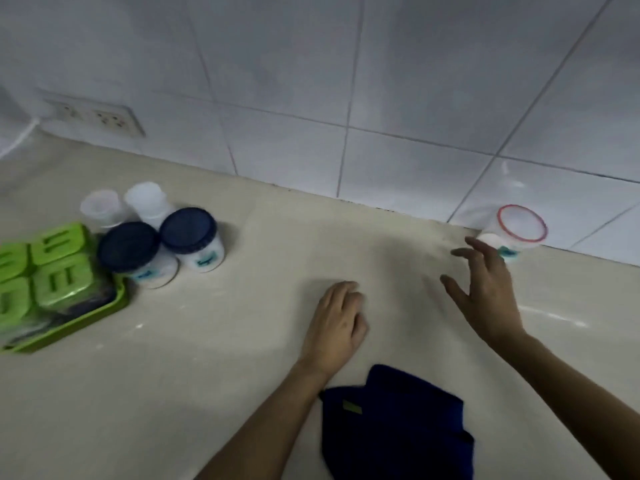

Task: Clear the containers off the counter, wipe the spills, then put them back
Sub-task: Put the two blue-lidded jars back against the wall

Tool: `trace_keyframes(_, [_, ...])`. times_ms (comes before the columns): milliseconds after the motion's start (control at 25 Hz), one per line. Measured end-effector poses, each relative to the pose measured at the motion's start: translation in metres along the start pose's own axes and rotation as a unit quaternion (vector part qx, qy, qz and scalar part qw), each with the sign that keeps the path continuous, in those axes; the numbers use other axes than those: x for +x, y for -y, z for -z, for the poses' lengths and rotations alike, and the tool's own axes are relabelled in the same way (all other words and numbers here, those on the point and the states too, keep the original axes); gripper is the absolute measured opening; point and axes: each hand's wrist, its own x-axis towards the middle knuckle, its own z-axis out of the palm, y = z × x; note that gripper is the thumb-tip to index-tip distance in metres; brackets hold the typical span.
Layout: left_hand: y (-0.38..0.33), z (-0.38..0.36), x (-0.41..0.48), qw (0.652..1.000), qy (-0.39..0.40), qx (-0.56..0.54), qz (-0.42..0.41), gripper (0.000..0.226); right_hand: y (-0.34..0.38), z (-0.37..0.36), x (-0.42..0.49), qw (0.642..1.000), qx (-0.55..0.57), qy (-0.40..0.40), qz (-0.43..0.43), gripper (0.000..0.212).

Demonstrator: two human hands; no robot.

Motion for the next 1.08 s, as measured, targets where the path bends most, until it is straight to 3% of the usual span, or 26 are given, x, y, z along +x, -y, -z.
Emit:
trace_keyframes(80, [0.026, 0.033, -0.017, 0.999, -0.033, 0.006, 0.013, 0.021, 0.05, -0.019, 0.0, 0.993, 0.024, 0.091, 0.066, 0.042])
trace_keyframes(200, [0.085, 0.103, -0.034, 0.994, -0.082, 0.069, 0.02, 0.022, 0.139, -0.055, 0.016, 0.979, 0.063, 0.152, 0.122, 0.04])
trace_keyframes(360, [0.158, 0.204, -0.033, 0.966, -0.175, 0.155, 0.11, 0.029, 0.26, -0.092, 0.053, 0.966, 0.107, 0.192, 0.136, 0.064])
trace_keyframes(480, [0.192, 0.24, -0.027, 0.946, -0.147, 0.187, 0.218, 0.054, 0.324, -0.113, 0.083, 0.952, 0.14, 0.253, 0.099, 0.091])
trace_keyframes(560, [0.202, 0.241, -0.026, 0.941, -0.114, 0.183, 0.261, 0.068, 0.347, -0.121, 0.096, 0.941, 0.151, 0.291, 0.082, 0.098])
trace_keyframes(760, [0.209, 0.237, -0.023, 0.937, -0.122, 0.131, 0.301, 0.068, 0.356, -0.123, 0.1, 0.936, 0.184, 0.29, 0.071, 0.089])
trace_keyframes(920, [0.187, 0.233, -0.027, 0.952, -0.163, 0.112, 0.234, 0.065, 0.319, -0.107, 0.085, 0.945, 0.201, 0.257, 0.031, 0.092])
trace_keyframes(1080, [0.144, 0.2, -0.027, 0.984, -0.068, -0.018, 0.165, 0.062, 0.222, -0.061, 0.065, 0.96, 0.181, 0.207, -0.06, 0.09])
